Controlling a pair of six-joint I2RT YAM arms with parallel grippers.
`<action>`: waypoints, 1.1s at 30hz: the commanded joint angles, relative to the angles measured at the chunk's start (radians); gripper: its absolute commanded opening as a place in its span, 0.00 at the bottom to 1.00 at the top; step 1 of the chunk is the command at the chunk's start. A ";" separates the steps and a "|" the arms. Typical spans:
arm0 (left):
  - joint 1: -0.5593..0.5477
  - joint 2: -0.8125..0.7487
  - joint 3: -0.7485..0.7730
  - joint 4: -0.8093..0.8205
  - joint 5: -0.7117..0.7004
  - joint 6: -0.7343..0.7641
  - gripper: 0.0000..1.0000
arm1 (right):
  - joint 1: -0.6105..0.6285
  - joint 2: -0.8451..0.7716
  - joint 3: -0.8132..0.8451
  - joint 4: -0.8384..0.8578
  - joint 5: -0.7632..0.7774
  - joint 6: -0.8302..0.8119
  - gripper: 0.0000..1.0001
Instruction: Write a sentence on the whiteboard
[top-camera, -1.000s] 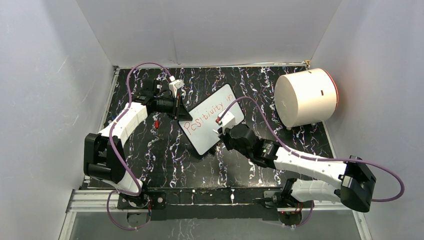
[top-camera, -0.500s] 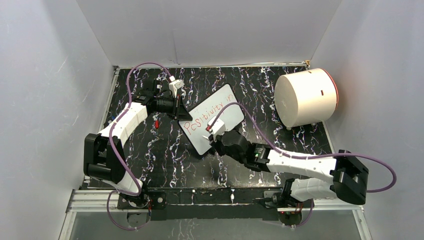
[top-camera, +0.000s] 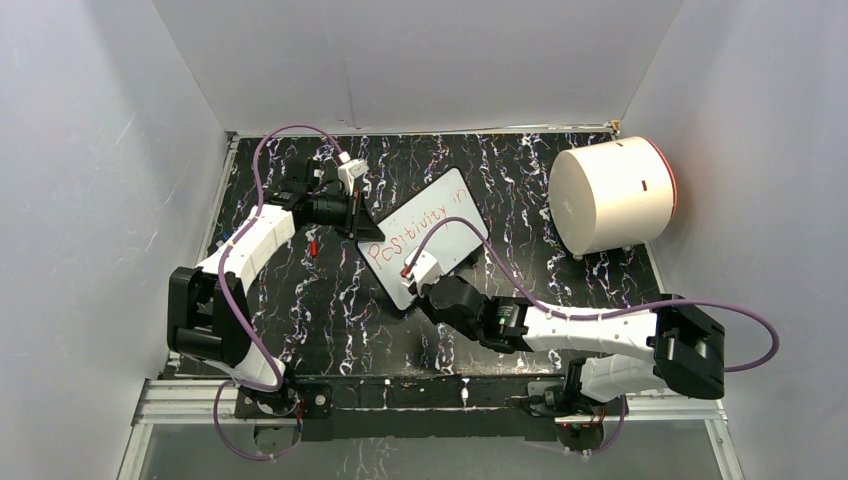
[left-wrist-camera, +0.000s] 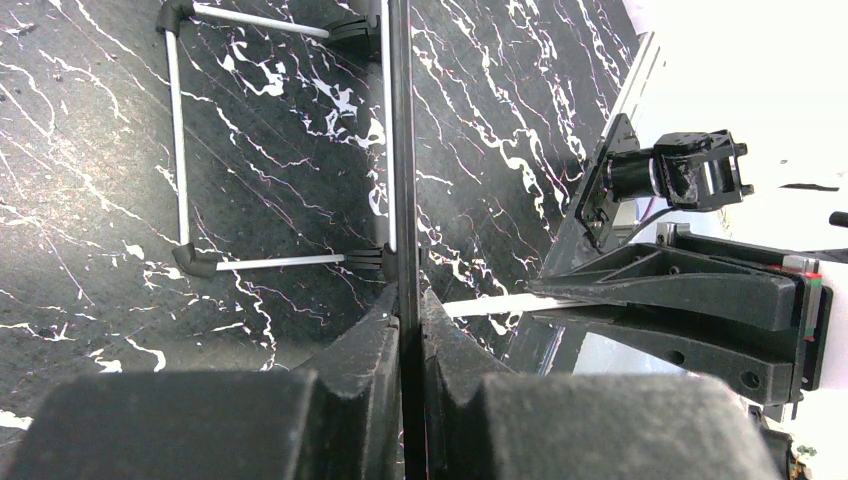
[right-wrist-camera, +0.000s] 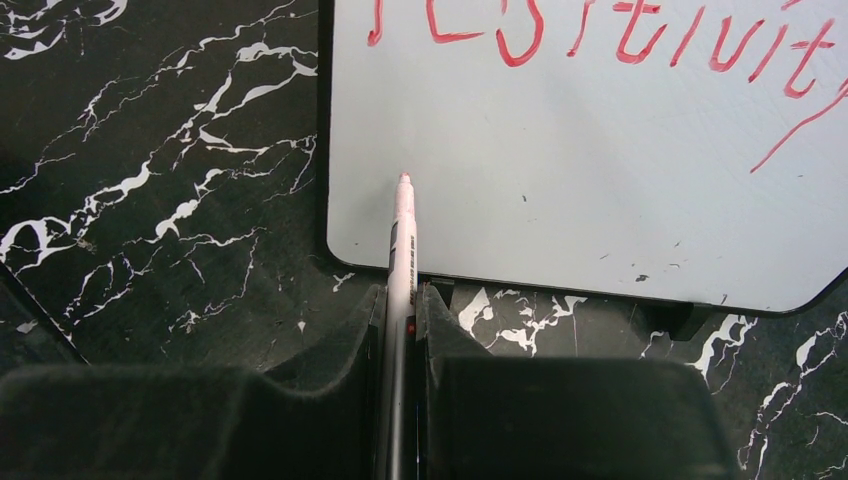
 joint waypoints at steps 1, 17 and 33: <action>-0.006 0.025 -0.012 -0.067 -0.074 0.023 0.00 | 0.022 -0.008 0.038 0.048 0.060 0.022 0.00; -0.007 0.025 -0.012 -0.065 -0.075 0.022 0.00 | 0.039 0.032 0.069 0.078 0.078 0.022 0.00; -0.006 0.020 -0.010 -0.066 -0.070 0.020 0.00 | 0.042 0.069 0.094 0.093 0.094 0.022 0.00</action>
